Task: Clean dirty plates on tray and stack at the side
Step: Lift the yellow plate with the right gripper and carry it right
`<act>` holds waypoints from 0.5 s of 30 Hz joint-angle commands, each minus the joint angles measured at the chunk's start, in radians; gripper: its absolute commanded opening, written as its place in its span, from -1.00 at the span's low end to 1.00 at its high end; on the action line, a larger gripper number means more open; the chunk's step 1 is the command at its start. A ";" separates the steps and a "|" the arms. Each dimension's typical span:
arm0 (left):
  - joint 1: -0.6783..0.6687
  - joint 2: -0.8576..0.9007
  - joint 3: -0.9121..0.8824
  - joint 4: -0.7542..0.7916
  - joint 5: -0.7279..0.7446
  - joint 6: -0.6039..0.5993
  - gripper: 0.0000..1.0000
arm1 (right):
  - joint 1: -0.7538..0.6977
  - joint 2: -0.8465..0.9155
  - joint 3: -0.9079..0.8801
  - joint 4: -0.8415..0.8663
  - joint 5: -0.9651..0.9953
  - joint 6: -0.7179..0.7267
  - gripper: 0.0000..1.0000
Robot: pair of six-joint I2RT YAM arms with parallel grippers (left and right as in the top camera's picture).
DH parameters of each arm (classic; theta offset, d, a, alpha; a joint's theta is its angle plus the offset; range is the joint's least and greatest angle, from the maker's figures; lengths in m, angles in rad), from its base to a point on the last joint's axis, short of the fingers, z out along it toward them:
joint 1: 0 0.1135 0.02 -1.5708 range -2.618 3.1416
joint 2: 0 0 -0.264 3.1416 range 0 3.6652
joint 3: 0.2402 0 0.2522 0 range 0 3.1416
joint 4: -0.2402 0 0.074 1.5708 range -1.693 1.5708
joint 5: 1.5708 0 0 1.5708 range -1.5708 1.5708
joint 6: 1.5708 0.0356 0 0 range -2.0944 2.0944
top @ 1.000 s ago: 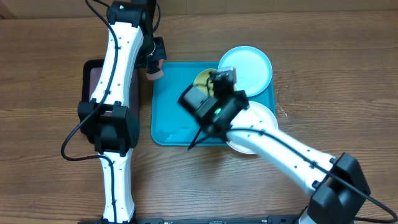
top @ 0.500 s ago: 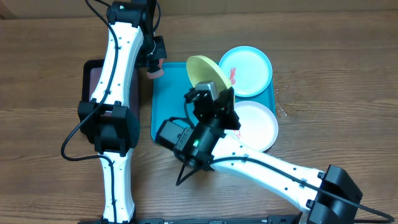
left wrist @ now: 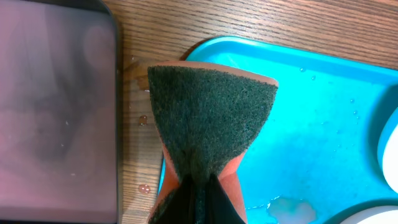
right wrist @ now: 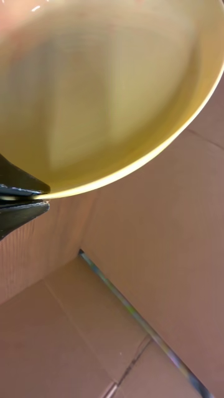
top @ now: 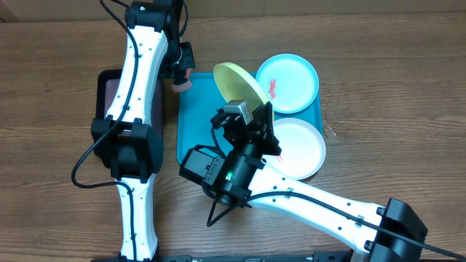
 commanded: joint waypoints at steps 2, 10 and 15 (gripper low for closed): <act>0.000 0.002 0.026 0.008 -0.003 -0.015 -0.91 | -0.037 -0.039 0.033 -0.002 -0.312 0.030 -0.93; -0.001 0.002 0.026 0.031 -0.003 -0.015 -0.91 | -0.234 -0.068 0.033 0.023 -0.870 -0.007 -0.93; -0.002 0.002 0.026 0.031 -0.003 -0.015 -0.91 | -0.454 -0.153 0.033 0.114 -1.196 -0.179 -0.93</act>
